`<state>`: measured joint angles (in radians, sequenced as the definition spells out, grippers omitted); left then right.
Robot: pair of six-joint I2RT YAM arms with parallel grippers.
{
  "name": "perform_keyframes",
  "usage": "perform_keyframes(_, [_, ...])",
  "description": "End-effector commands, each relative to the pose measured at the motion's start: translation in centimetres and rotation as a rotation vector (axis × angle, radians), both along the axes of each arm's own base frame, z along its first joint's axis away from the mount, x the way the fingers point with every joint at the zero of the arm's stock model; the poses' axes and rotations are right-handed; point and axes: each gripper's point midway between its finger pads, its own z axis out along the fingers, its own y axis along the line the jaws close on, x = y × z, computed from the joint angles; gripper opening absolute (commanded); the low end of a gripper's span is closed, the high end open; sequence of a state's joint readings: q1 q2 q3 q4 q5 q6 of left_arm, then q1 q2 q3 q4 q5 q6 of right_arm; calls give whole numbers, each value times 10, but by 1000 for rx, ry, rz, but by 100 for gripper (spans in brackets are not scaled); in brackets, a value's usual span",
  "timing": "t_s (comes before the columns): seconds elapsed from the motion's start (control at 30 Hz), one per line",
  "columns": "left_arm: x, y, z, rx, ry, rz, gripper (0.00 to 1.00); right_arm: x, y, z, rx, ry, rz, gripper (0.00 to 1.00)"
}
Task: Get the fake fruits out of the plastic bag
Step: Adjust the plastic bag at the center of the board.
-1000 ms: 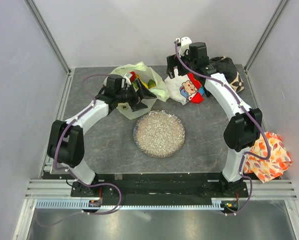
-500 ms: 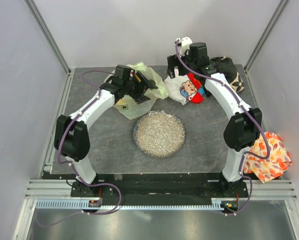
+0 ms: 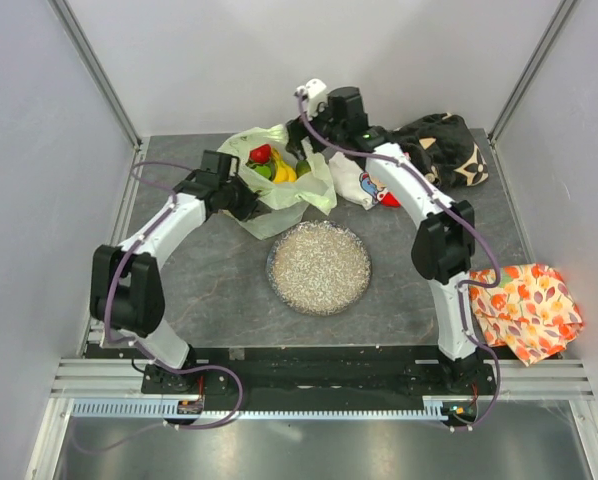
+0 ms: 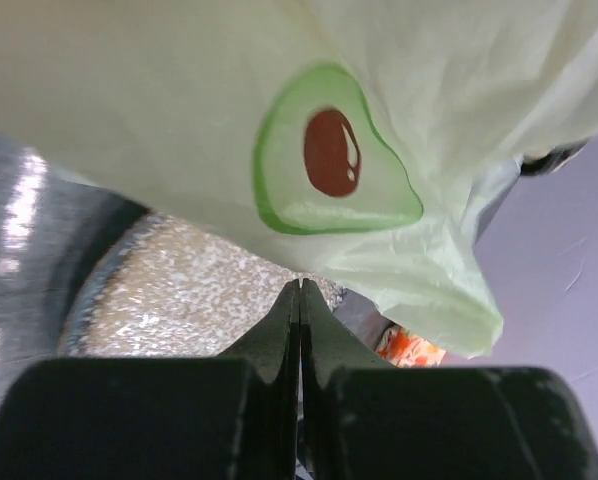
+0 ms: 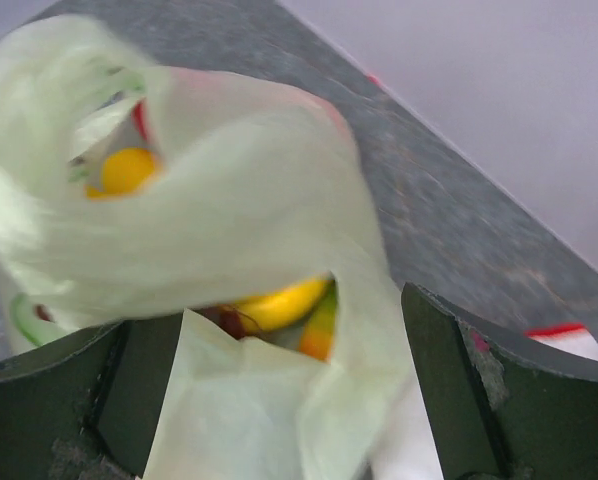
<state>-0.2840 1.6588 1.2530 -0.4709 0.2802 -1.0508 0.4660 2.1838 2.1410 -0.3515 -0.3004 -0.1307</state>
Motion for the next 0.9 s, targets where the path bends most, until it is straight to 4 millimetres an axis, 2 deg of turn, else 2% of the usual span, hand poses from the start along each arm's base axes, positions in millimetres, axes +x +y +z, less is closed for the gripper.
perform_keyframes(0.0, [7, 35, 24, 121, -157, -18, 2, -22, 65, 49, 37, -180, 188, 98])
perform_keyframes(0.1, [3, 38, 30, 111, -189, -45, 2, -17, 79, 53, 14, -246, 149, 98])
perform_keyframes(0.13, [0, 40, 33, 117, -203, -57, 2, -12, 82, 61, 33, -291, 130, 98])
perform_keyframes(0.17, [-2, 41, 34, 122, -208, -56, 1, -6, 79, 53, 21, -296, 74, 98])
perform_keyframes(0.2, [-6, 44, 31, 128, -200, -49, 2, -1, 77, 53, 29, -315, 44, 98])
perform_keyframes(0.23, [-11, 48, 34, 137, -199, -35, 15, 4, 77, 65, 56, -367, 10, 98])
perform_keyframes(0.27, [-12, 50, 36, 134, -203, -28, 26, 9, 73, 62, 51, -373, -21, 98])
perform_keyframes(0.3, [-14, 49, 36, 128, -214, -39, 40, 18, 64, 70, 58, -407, -98, 98])
perform_keyframes(0.33, [-12, 36, 51, 76, -290, -109, 57, 21, 62, 72, 57, -416, -120, 98])
perform_keyframes(0.37, [-12, 27, 57, 40, -330, -155, 61, 27, 55, 74, 40, -437, -155, 96])
perform_keyframes(0.4, [-14, 19, 60, 11, -361, -201, 69, 29, 53, 75, 29, -453, -159, 93])
perform_keyframes(0.43, [-13, 1, 74, -34, -452, -283, 79, 30, 52, 76, 20, -463, -148, 78])
perform_keyframes(0.5, [-17, -13, 76, -54, -494, -345, 83, 33, 50, 76, 12, -477, -111, 57])
perform_keyframes(0.53, [-20, -19, 75, -74, -486, -356, 87, 37, 48, 70, 8, -469, -109, 42])
perform_keyframes(0.57, [-22, -22, 67, -95, -457, -343, 88, 41, 45, 79, 20, -476, -116, 37])
perform_keyframes(0.6, [-21, -22, 61, -112, -422, -315, 88, 43, 43, 76, 24, -457, -118, 33])
perform_keyframes(0.63, [-20, -25, 57, -140, -371, -271, 90, 46, 41, 74, 29, -446, -114, 19])
perform_keyframes(0.67, [-15, -27, 47, -141, -319, -241, 91, 48, 36, 77, 39, -444, -126, 14])
perform_keyframes(0.7, [-12, -28, 44, -155, -289, -211, 92, 49, 34, 78, 60, -428, -140, 2])
perform_keyframes(0.77, [-5, -46, 51, -234, -240, -175, 93, 52, 26, 77, 76, -407, -160, 0])
perform_keyframes(0.83, [-2, -67, 47, -273, -208, -176, 93, 52, 24, 75, 92, -386, -166, 0])
perform_keyframes(0.87, [0, -74, 53, -280, -210, -176, 93, 51, 24, 74, 92, -383, -163, 0])
